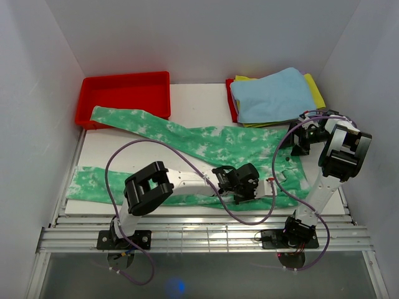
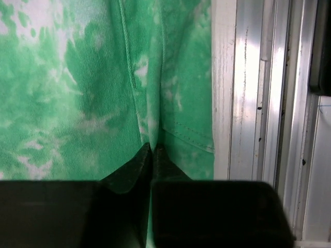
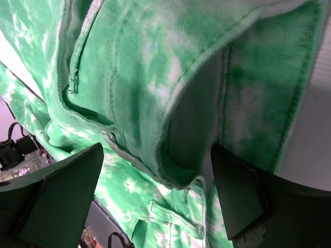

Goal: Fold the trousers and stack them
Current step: Flatten the trousers out

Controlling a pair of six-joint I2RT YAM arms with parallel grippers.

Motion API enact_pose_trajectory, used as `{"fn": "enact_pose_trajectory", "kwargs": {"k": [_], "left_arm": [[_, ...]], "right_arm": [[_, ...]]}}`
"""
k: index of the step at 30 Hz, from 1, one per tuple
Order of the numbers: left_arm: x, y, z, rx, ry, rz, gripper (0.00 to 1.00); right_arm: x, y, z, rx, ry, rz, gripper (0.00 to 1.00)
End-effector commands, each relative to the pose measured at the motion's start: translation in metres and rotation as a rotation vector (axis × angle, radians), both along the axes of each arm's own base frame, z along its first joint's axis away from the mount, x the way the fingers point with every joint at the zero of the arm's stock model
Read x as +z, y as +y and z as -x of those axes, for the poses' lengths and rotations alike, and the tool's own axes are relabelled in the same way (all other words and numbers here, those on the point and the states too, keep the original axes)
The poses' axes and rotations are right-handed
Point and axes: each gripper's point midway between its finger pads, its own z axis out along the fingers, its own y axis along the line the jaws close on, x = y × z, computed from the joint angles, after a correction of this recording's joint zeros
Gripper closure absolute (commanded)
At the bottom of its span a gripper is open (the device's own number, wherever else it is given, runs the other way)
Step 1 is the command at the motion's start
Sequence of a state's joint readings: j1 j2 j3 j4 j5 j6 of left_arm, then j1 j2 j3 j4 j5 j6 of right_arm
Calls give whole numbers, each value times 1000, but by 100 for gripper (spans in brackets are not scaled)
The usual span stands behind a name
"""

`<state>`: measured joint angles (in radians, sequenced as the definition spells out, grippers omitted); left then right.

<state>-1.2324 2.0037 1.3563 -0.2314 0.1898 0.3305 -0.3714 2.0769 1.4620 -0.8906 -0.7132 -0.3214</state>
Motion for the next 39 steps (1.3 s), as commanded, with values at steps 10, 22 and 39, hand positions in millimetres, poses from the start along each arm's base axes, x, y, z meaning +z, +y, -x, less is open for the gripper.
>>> {"fn": "enact_pose_trajectory", "kwargs": {"k": [10,22,39], "left_arm": [[57,-14,63,-149,0,105,100],[9,19,126,-265,132,-36,100],[116,15,37,38,69,219,41]], "right_arm": [[-20,-6,-6,-42,39,9,10],[-13,-12,-16,-66,17,10,10],[16,-28,-79,-129,-136,22,92]]}}
